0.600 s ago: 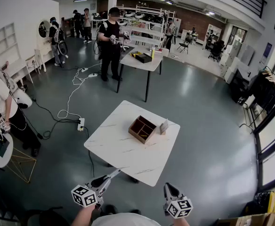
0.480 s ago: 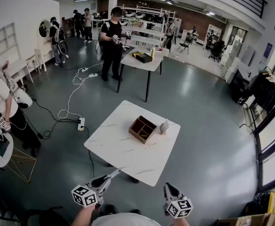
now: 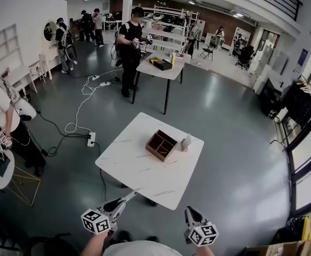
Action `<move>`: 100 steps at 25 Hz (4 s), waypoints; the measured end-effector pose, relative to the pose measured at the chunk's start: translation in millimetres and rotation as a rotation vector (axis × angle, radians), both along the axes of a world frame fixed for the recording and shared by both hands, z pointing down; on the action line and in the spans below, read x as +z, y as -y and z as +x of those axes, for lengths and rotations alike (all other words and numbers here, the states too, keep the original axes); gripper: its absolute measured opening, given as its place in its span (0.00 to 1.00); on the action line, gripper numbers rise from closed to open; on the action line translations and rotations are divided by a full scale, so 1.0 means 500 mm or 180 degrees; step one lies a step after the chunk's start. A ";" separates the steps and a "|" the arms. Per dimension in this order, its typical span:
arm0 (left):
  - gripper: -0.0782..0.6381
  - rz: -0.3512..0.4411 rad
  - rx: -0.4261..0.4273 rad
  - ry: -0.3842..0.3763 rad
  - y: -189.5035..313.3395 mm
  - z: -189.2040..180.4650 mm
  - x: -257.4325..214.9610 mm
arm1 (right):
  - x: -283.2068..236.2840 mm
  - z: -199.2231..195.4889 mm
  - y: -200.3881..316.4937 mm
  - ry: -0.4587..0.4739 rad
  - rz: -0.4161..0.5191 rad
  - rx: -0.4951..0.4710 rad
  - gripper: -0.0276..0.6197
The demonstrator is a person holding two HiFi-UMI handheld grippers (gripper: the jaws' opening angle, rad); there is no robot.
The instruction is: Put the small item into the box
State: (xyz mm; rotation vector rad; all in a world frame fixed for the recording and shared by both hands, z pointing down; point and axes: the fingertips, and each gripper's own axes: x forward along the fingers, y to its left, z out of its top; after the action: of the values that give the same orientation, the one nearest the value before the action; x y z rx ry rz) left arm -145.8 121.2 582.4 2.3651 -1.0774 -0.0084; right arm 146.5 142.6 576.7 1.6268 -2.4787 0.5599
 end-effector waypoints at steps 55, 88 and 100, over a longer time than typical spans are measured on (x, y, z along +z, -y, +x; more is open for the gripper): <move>0.22 -0.0183 -0.0069 0.0179 0.278 -0.034 0.063 | 0.071 -0.004 0.304 -0.0087 -0.0291 -0.0004 0.09; 0.22 -0.0350 0.0296 0.0552 0.544 0.127 0.119 | 0.158 0.079 0.542 0.0093 -0.0621 0.0020 0.09; 0.22 -0.0279 0.1229 0.1148 0.686 0.169 0.214 | 0.189 0.068 0.552 0.0017 -0.0801 0.0648 0.09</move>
State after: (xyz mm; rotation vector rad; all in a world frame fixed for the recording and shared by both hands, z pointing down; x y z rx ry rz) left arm -61.5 -222.0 689.4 2.5109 -0.7328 0.6111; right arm 180.7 -133.4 671.3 1.7830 -2.1529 0.8629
